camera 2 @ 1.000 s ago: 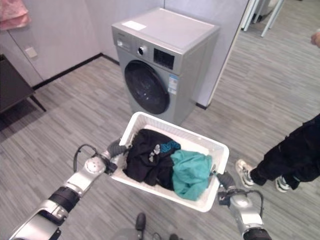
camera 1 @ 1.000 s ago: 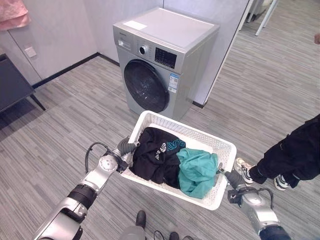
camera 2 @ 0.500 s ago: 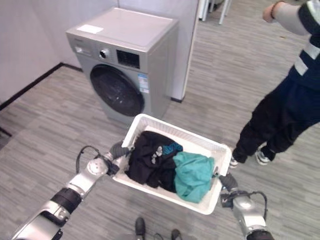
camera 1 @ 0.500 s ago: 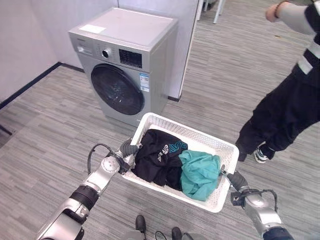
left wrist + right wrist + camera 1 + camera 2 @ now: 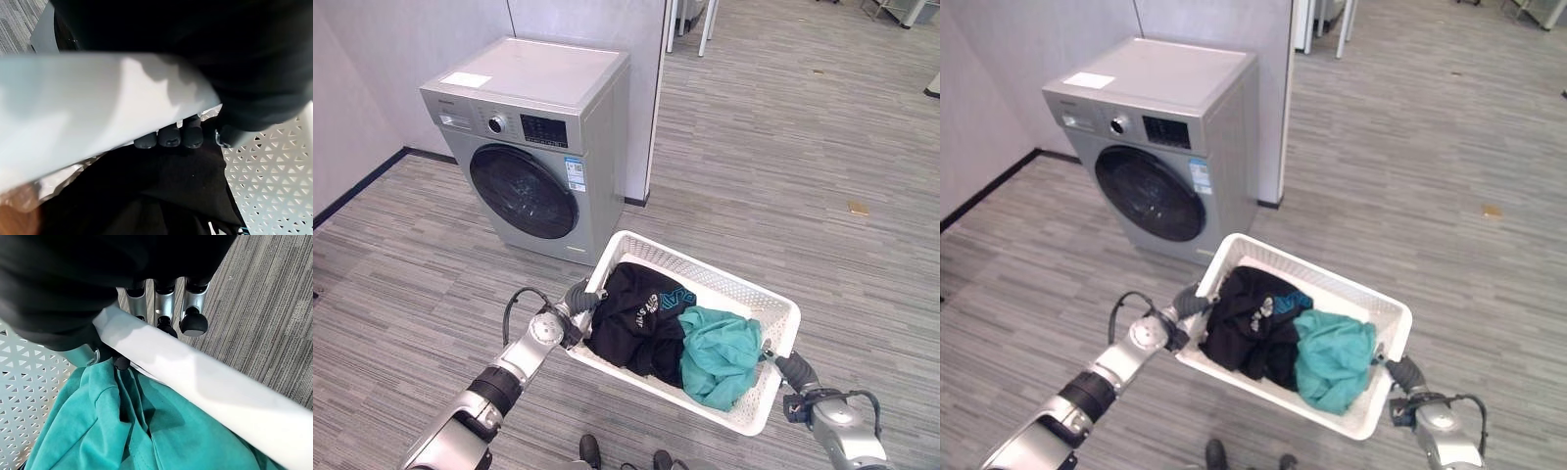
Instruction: Grab the laundry basket,head to the washer,open it,put in the laundry and shut it.
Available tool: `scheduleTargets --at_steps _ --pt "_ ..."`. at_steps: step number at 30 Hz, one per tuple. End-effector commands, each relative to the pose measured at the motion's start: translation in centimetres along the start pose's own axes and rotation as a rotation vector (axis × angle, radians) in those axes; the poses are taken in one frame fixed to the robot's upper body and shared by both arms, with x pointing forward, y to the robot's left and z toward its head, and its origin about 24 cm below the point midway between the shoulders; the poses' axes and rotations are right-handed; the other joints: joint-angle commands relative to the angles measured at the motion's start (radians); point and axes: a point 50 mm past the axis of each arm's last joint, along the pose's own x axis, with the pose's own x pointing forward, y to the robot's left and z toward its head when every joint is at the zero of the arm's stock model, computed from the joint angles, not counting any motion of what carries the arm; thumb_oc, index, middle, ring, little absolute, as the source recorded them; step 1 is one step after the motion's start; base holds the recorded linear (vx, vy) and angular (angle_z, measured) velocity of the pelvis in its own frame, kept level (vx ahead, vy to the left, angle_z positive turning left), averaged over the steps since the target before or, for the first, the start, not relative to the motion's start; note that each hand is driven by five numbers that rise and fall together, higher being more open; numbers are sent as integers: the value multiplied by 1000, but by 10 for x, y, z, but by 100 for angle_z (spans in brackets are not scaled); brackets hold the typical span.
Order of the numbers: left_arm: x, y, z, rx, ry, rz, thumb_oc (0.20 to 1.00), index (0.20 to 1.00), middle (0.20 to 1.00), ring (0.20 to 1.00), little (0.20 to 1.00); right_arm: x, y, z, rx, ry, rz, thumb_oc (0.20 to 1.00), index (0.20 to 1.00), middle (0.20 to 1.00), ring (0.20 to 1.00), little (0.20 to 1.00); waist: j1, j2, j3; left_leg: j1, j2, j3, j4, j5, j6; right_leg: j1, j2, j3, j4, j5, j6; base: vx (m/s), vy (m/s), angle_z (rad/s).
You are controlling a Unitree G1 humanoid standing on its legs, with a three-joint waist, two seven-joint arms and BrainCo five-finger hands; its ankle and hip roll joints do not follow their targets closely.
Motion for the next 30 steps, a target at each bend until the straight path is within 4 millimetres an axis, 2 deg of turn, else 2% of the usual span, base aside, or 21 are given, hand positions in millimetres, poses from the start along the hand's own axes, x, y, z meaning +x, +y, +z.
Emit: scheduleTargets --at_steps 1,7,8,11,14,15,16,18,21,22,23,24,26,27,29,30 --pt "26 34 59 260 -172 127 200 200 200 200 200 -4 42 -54 189 137 21 200 200 200 200 200 -69 31 -10 -11 83 103 7 -98 -95 -132 -168 -182 -7 68 103 24 17 4" --pt "24 28 48 231 -145 110 200 200 200 200 200 -2 41 -48 143 116 30 200 200 200 200 200 -64 34 -14 -4 77 100 3 -102 -92 -121 -173 -187 -18 71 106 25 8 -17" --pt "23 27 46 224 -141 107 200 200 200 200 200 0 38 -39 134 81 26 200 200 200 200 200 -60 34 -15 -5 76 97 3 -102 -92 -116 -172 -190 -25 72 106 13 1 -9" --pt "22 26 44 222 -139 103 200 200 200 200 200 1 35 -32 129 51 16 200 200 200 200 200 -57 35 -16 -6 76 93 3 -102 -91 -113 -171 -194 -29 71 105 12 -2 14" --pt "18 31 40 222 -133 118 200 200 200 200 200 4 25 -10 124 -35 -13 200 200 200 200 200 -44 34 -13 -9 76 77 3 -99 -91 -105 -168 -202 -27 66 103 8 -6 3" --pt "18 31 40 221 -133 118 200 200 200 200 200 3 25 -10 124 -34 -13 200 200 200 200 200 -45 34 -13 -9 76 76 3 -99 -91 -104 -168 -203 -27 66 102 -3 -21 8" --pt "16 32 38 201 -136 122 200 200 200 200 200 5 20 0 122 -77 -23 200 200 200 200 200 -34 33 -9 -15 78 66 3 -94 -91 -103 -165 -208 -24 62 100 -6 -14 8" --pt "15 32 37 190 -136 122 200 200 200 200 200 6 18 5 119 -93 -30 200 200 200 200 200 -29 31 -4 -21 80 58 3 -90 -92 -104 -164 -212 -22 60 98 -37 -26 10" --pt "11 36 38 134 -154 143 200 200 200 200 200 9 15 22 104 -147 -37 200 200 200 200 200 -5 23 19 -70 86 27 3 -67 -96 -123 -157 -241 -18 58 92 -113 -46 29" --pt "11 36 38 134 -154 143 200 200 200 200 200 9 15 22 104 -147 -37 200 200 200 200 200 -6 23 18 -72 86 25 3 -67 -96 -124 -157 -242 -17 58 92 -116 -75 50" --pt "11 38 40 103 -158 160 200 200 200 200 200 9 9 27 99 -160 -61 200 200 200 200 200 18 8 35 -108 92 2 10 -58 -103 -124 -158 -278 -18 51 88 -84 -61 45" --pt "12 40 43 95 -166 169 200 200 200 200 200 10 6 30 93 -170 -74 200 200 200 200 200 25 1 43 -139 92 -2 47 -58 -106 -126 -165 -297 -17 53 86 -88 -61 56" --pt "12 41 47 82 -178 173 200 200 200 200 200 9 3 31 92 -170 -86 200 200 200 200 200 25 -6 54 -174 97 1 115 -81 -110 -120 -177 -322 -12 47 84 -49 34 72" --pt "12 44 51 66 -197 181 200 200 200 200 200 10 -7 34 68 -166 -110 200 200 200 200 200 25 -15 63 -213 118 65 220 -128 -109 -107 -208 -373 1 44 86 -41 91 79" --pt "11 44 51 65 -197 182 200 200 200 200 200 10 -7 34 67 -166 -109 200 200 200 200 200 23 -14 62 -218 120 63 228 -133 -109 -107 -207 -375 1 43 86 53 150 96" --pt "7 50 45 60 -185 191 200 200 200 200 200 12 -16 39 17 -152 -97 200 200 200 200 200 51 -10 53 -232 89 10 291 -183 -95 -81 -236 -389 29 38 91 127 204 98"
